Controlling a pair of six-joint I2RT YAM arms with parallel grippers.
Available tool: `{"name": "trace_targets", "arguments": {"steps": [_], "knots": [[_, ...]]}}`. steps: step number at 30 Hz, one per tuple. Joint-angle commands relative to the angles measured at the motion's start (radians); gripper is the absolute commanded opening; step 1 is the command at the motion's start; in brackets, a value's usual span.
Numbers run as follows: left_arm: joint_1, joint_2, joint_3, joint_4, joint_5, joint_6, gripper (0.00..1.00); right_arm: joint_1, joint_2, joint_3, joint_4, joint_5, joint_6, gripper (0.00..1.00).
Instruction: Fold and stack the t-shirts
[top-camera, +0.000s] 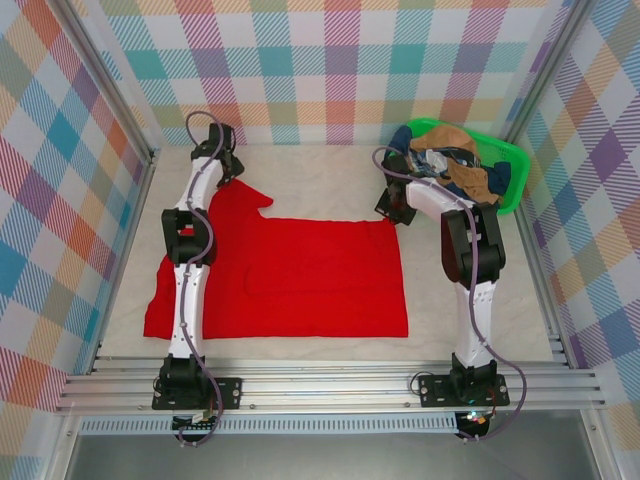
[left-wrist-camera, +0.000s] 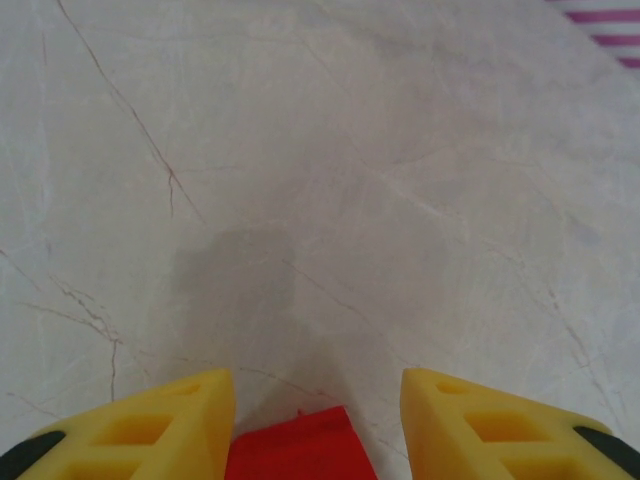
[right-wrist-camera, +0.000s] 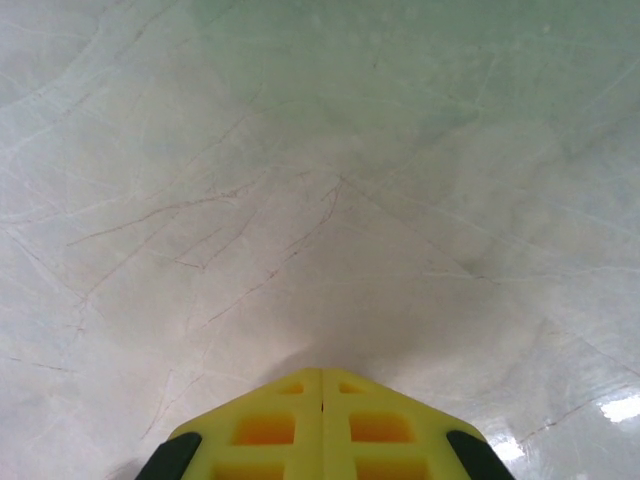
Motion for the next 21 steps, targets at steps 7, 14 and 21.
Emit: {"name": "trace_targets", "arguments": {"steps": [7,14,21], "knots": [[-0.036,0.063,0.089,-0.183,-0.042,0.008,0.28,0.007,-0.027,-0.032,-0.005,-0.015,0.003,0.0],[-0.04,0.044,0.097,-0.183,-0.059,-0.001,0.02,0.006,-0.027,-0.029,0.0,-0.029,0.0,0.0],[-0.049,-0.095,0.094,-0.175,-0.074,0.01,0.0,0.004,-0.053,-0.025,0.005,-0.055,-0.02,0.0]]}}
